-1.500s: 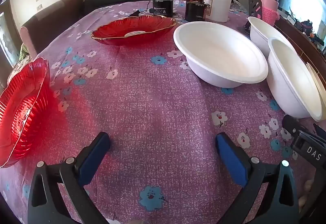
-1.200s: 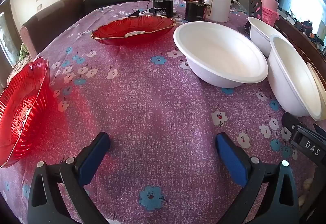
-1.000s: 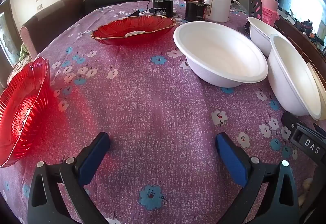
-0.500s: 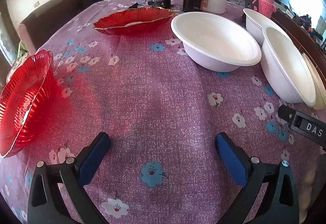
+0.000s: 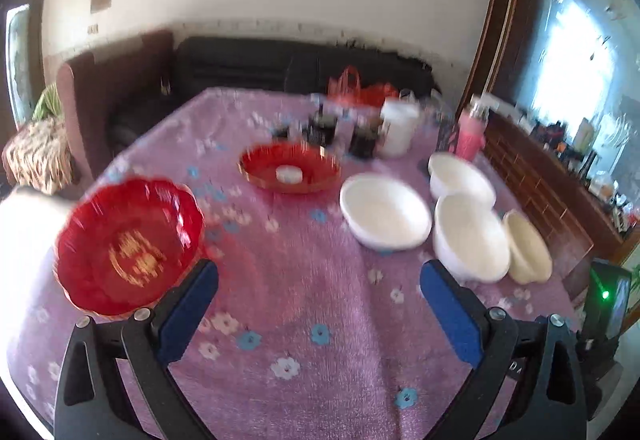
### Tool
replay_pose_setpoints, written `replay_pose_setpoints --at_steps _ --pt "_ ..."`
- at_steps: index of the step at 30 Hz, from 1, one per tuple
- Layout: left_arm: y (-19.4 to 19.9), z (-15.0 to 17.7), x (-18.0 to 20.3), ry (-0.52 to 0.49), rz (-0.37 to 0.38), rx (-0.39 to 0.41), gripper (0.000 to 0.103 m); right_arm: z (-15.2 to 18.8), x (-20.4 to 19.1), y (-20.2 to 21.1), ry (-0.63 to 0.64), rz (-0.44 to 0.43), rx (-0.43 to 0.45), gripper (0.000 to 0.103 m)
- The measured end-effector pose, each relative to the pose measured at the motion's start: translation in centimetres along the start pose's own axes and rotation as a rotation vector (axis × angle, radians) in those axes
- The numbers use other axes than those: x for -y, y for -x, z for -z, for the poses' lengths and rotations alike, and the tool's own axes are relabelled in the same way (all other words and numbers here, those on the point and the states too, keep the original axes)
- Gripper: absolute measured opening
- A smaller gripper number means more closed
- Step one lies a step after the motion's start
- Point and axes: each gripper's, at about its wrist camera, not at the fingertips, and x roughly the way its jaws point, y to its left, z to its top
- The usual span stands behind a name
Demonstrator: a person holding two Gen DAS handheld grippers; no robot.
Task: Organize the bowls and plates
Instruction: 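Raise both grippers and move them toward the red scalloped plates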
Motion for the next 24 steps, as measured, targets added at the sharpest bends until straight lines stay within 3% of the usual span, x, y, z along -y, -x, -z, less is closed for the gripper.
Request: replay_pose_setpoints --at_steps 2,7,10,12,16,20,24 --pt "5.2 -2.5 -0.5 0.011 0.026 0.150 0.101 -0.5 -0.5 4.0 0.033 -0.015 0.131 0.102" --pt "14.7 -8.5 -1.1 0.030 0.086 0.392 0.101 -3.0 -1.2 15.8 0.046 -0.024 0.539 0.102" --pt "19.9 -12.0 -0.4 0.004 0.013 0.526 0.103 -4.5 -0.6 22.1 -0.012 -0.038 0.749 0.102" --pt "22.0 -14.3 -0.1 0.000 -0.046 0.587 0.103 -5.7 0.0 25.7 -0.039 -0.043 0.840 0.102" --pt "25.4 -18.9 0.7 -0.028 -0.128 0.668 0.103 -9.3 1.0 31.8 -0.051 -0.105 0.983 0.102" --pt "27.3 -23.7 2.1 -0.074 -0.232 0.733 0.103 -14.5 0.4 37.7 -0.007 -0.087 1.017 0.102" --pt "25.9 -28.7 2.3 -0.078 -0.288 0.708 0.103 -20.7 -1.9 40.7 0.027 -0.040 1.014 0.102"
